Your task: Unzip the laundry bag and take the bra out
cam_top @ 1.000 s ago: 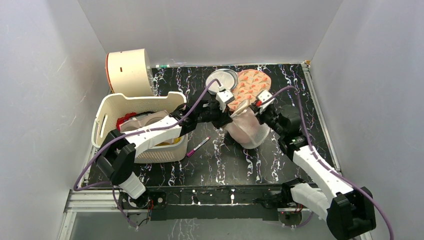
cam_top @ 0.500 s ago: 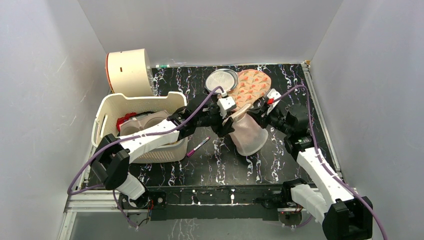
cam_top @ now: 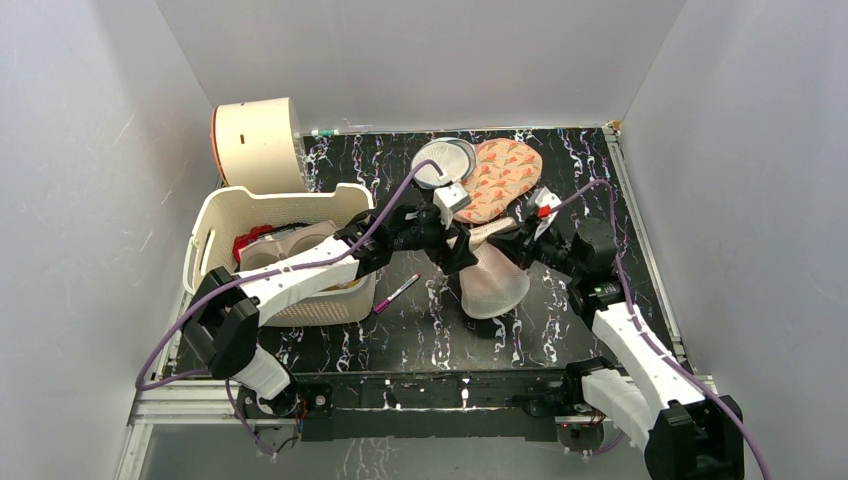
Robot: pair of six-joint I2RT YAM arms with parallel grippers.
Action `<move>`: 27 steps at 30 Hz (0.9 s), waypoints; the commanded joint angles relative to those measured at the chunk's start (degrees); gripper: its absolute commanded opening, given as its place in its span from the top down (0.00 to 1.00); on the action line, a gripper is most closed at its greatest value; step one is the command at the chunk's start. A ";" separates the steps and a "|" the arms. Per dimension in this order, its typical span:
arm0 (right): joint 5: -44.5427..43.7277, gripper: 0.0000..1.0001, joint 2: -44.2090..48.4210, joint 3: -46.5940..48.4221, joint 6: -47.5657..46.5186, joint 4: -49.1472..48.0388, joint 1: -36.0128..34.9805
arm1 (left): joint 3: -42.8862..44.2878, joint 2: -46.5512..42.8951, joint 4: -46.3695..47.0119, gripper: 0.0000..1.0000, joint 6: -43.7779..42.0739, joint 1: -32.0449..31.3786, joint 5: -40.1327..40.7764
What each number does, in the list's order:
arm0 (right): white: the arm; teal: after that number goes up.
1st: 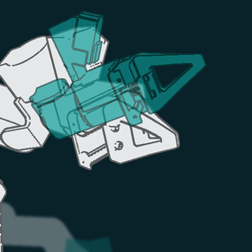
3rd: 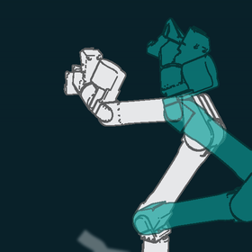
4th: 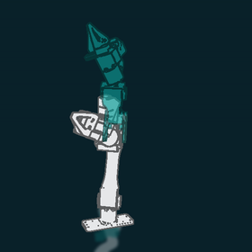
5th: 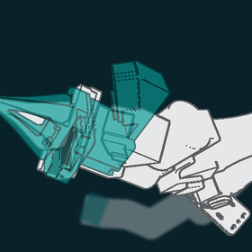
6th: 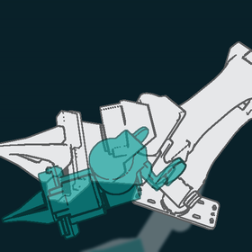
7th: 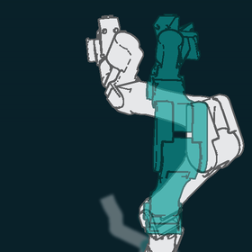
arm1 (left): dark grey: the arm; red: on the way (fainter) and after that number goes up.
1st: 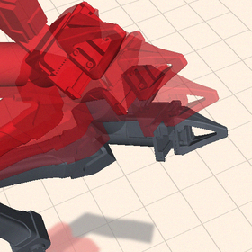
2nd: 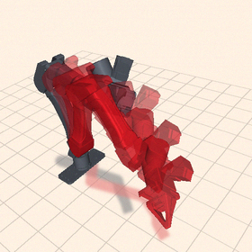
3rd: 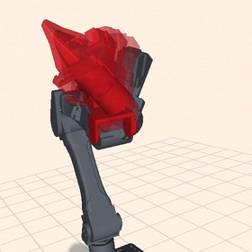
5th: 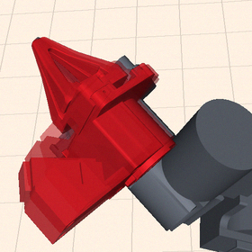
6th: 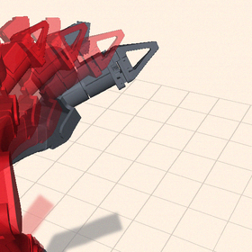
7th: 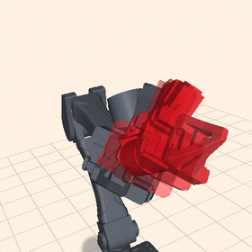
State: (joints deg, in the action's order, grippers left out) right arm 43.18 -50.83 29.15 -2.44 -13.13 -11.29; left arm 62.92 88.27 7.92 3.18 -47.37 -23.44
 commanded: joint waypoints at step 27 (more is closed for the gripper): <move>-1.53 1.00 5.20 -7.41 14.17 -6.96 0.02 | -0.33 -5.67 3.16 0.87 -5.40 -1.28 4.94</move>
State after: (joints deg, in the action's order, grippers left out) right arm 47.62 -47.92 23.79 7.57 -17.50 -11.14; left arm 61.65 85.67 8.40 -0.67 -48.23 -19.66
